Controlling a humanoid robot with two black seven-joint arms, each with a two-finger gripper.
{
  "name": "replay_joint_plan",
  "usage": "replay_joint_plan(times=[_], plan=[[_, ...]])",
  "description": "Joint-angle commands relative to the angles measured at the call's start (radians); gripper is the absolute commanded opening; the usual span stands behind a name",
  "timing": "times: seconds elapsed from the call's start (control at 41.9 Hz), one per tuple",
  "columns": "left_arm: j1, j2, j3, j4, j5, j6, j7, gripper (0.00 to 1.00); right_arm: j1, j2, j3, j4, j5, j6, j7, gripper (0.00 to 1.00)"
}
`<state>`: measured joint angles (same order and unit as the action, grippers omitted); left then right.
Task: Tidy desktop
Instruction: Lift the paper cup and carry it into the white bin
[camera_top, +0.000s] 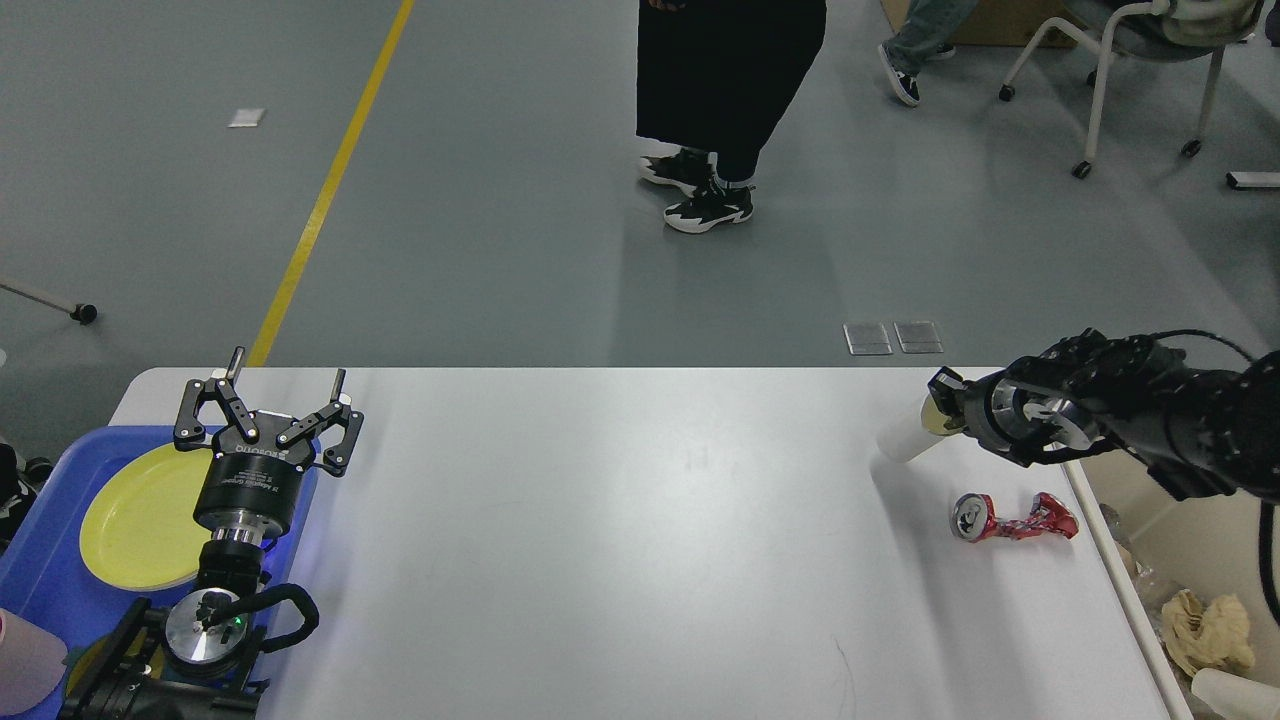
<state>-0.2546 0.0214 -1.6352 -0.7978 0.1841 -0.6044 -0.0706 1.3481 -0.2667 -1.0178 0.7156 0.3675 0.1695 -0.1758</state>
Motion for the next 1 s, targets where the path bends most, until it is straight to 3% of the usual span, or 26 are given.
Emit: replay_joint_plan(times=[0.0,0.239,0.573,0.764,0.979], plan=[[0.000,0.000,0.000,0.000,0.000,0.000,0.000,0.96,0.176,-0.057,-0.097,0.197,-0.004,0.015,-0.001,0.00],[0.000,0.000,0.000,0.000,0.000,0.000,0.002,0.96,0.600,-0.065,-0.321,0.571,-0.065,0.111,0.007,0.00],[0.000,0.000,0.000,0.000,0.000,0.000,0.000,0.96,1.029,-0.052,-0.360,0.910,-0.240,0.329,0.002,0.00],[0.000,0.000,0.000,0.000,0.000,0.000,0.000,0.96,1.128,-0.052,-0.361,0.989,-0.242,0.338,-0.001,0.00],[0.000,0.000,0.000,0.000,0.000,0.000,0.000,0.96,1.128,-0.062,-0.413,0.987,-0.236,0.257,-0.001,0.00]])
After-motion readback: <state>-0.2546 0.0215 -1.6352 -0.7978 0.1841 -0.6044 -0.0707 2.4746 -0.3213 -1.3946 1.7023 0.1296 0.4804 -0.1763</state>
